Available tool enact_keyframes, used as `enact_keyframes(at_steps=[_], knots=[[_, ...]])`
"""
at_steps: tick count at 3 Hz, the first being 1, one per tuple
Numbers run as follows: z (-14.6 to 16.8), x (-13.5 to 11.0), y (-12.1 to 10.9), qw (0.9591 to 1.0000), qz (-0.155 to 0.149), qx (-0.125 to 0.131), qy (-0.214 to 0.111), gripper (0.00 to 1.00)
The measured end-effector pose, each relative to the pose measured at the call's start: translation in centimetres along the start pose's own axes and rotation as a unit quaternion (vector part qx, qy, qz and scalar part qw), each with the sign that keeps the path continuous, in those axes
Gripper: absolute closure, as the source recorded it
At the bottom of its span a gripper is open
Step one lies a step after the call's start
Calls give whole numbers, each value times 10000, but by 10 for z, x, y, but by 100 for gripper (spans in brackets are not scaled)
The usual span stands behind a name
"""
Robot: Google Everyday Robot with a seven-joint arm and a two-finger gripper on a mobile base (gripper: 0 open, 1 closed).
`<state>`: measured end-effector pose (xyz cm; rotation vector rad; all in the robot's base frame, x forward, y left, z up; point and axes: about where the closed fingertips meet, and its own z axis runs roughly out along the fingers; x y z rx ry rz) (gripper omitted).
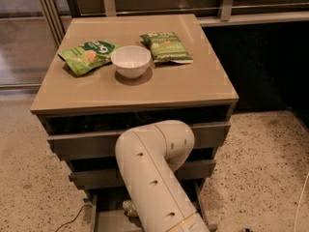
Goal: Pick 7up can from bottom drawer and place on counter
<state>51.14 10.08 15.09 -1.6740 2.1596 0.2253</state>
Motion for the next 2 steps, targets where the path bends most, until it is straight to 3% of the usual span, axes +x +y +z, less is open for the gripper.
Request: enact_keyframes(at_steps=[2], knots=[[-55, 2, 5, 9998, -169, 127, -56, 100]])
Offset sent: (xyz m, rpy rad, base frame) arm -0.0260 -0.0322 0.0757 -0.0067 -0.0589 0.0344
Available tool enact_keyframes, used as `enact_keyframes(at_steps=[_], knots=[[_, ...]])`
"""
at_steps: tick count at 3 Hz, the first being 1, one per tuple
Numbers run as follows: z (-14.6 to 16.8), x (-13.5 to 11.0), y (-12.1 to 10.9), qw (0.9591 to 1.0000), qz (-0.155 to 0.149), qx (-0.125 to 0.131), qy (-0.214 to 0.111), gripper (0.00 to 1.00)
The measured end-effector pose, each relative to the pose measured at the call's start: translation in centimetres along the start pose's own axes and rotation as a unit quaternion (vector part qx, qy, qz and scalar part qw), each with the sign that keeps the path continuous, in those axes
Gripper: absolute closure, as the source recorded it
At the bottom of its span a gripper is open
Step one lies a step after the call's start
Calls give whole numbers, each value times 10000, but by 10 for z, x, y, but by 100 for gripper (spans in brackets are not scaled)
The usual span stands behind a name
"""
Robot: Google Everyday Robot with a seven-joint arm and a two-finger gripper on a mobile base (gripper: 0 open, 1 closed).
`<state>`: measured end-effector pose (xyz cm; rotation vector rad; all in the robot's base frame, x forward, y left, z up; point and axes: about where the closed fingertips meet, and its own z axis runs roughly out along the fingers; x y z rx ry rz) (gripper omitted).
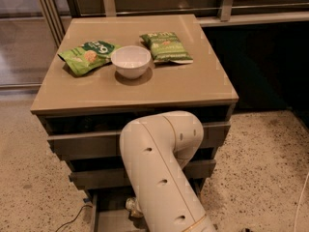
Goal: Pick 7up can from bottom drawer and place on counter
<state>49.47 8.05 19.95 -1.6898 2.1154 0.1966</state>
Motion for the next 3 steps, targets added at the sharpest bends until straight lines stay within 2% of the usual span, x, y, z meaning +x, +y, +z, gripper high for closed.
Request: enact_keyframes(at_steps=[1, 2, 3], knots=[[-65, -8, -2, 9996, -19, -58, -266, 100], [-65, -8, -2, 9996, -19, -59, -265, 100], [-66, -13, 3, 9996, -69, -184, -189, 100]])
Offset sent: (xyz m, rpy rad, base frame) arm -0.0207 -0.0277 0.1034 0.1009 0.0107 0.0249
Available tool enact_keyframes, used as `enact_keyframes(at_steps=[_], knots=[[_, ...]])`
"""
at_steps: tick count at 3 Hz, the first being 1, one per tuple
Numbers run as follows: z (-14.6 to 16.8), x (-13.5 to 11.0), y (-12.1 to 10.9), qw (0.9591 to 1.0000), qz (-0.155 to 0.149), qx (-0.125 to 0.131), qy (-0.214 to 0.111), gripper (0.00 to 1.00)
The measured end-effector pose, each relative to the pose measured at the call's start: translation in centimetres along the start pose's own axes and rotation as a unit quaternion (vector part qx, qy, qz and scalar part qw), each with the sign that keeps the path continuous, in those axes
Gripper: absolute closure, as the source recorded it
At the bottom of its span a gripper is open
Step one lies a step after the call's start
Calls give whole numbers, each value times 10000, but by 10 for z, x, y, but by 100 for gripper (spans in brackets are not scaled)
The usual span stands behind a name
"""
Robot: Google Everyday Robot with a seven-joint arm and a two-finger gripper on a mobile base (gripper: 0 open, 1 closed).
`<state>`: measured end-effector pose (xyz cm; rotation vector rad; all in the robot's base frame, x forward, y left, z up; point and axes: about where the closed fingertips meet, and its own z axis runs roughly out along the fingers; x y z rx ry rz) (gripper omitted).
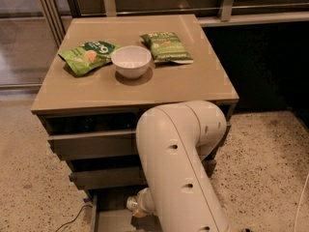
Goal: Pick 7up can from bottom drawer and place on counter
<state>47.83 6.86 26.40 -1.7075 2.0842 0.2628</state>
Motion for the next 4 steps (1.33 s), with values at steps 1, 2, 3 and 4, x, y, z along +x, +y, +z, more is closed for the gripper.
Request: enact_keyframes(at_steps=[1, 2, 3, 4], knots=[[-21, -2, 8, 9999, 95, -119, 59, 100], [-58, -6, 14, 9997, 169, -145, 51, 100], [-98, -9, 16, 9996, 245, -85, -85, 100], [-143, -11, 9, 9985, 399, 97, -372, 100]])
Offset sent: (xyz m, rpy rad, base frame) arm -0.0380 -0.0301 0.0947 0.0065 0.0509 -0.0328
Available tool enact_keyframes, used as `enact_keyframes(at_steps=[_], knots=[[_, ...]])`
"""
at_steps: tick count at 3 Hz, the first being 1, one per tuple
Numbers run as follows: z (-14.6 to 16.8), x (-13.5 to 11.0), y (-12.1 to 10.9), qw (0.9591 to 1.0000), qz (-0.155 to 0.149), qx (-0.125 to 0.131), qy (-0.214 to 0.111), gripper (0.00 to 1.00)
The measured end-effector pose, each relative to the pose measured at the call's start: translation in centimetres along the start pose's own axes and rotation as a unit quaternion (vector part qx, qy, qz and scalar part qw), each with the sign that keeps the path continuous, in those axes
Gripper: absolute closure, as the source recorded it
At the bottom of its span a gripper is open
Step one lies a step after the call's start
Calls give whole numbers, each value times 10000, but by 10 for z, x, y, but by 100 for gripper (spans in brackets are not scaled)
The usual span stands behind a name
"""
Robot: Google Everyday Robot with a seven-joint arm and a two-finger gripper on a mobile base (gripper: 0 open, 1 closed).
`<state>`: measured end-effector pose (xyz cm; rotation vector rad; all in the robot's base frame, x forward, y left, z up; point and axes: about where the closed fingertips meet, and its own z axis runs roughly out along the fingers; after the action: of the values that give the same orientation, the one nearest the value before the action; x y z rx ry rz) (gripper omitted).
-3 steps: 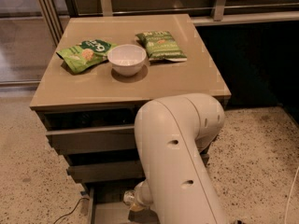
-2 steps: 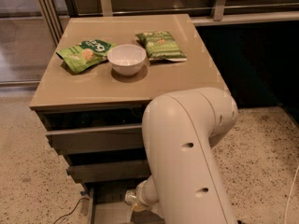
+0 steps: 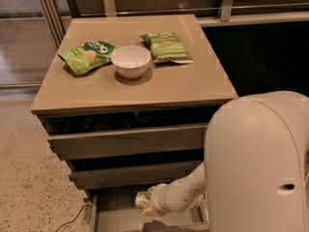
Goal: Pick 7up can from bottom drawer and place on counter
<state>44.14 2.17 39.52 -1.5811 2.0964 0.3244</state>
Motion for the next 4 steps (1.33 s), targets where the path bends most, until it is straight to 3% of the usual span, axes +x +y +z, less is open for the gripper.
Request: enact_keyframes(at_steps=[2, 3, 4], knots=[[1, -4, 2, 9999, 25, -95, 101, 100], [-23, -12, 3, 9997, 164, -164, 49, 100], [-74, -29, -1, 9993, 262, -234, -141, 100]])
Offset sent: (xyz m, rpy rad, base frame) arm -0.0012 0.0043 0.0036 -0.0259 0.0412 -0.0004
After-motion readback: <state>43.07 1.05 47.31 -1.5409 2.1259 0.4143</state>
